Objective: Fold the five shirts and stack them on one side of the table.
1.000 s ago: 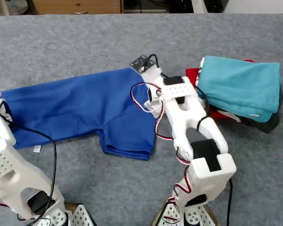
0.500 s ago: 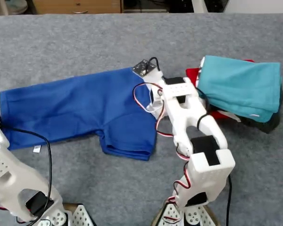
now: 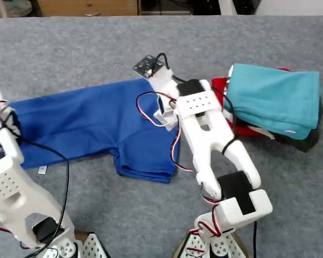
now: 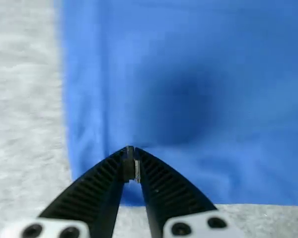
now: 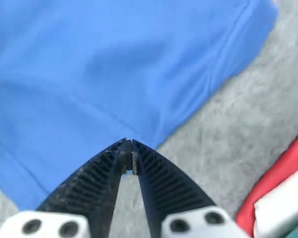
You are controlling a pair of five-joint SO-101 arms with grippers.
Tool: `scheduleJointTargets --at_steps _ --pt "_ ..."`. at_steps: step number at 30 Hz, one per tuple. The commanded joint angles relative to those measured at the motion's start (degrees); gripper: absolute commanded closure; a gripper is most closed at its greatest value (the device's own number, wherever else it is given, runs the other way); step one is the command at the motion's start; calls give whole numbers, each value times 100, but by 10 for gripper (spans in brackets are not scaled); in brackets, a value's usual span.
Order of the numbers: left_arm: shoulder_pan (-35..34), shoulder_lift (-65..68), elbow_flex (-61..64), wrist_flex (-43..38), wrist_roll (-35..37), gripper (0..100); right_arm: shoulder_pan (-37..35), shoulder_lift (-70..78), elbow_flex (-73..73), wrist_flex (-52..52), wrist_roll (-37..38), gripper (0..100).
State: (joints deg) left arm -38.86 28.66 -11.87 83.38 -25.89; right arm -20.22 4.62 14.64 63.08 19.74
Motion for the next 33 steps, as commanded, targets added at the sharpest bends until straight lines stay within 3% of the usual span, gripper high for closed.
scheduleJointTargets --at_steps 1,6,13,17,22,26,33 --pt "-158 -295 334 -615 79 981 22 136 119 -316 -18 997" --pt "-624 -338 510 -1125 -53 981 593 769 154 -466 -9 997" --pt "-677 -286 545 -1336 -387 981 901 1235 48 -536 -9 997" --pt "-589 -365 457 -1319 -387 981 848 971 40 -440 -9 997" --pt "-237 -760 -229 -571 -343 981 330 101 -119 -299 -9 997" --pt "220 -980 -695 -536 -229 981 -22 -92 -620 -835 -53 997" --pt "554 -171 -1099 -2084 53 981 -57 1165 -1349 -2382 -62 997"
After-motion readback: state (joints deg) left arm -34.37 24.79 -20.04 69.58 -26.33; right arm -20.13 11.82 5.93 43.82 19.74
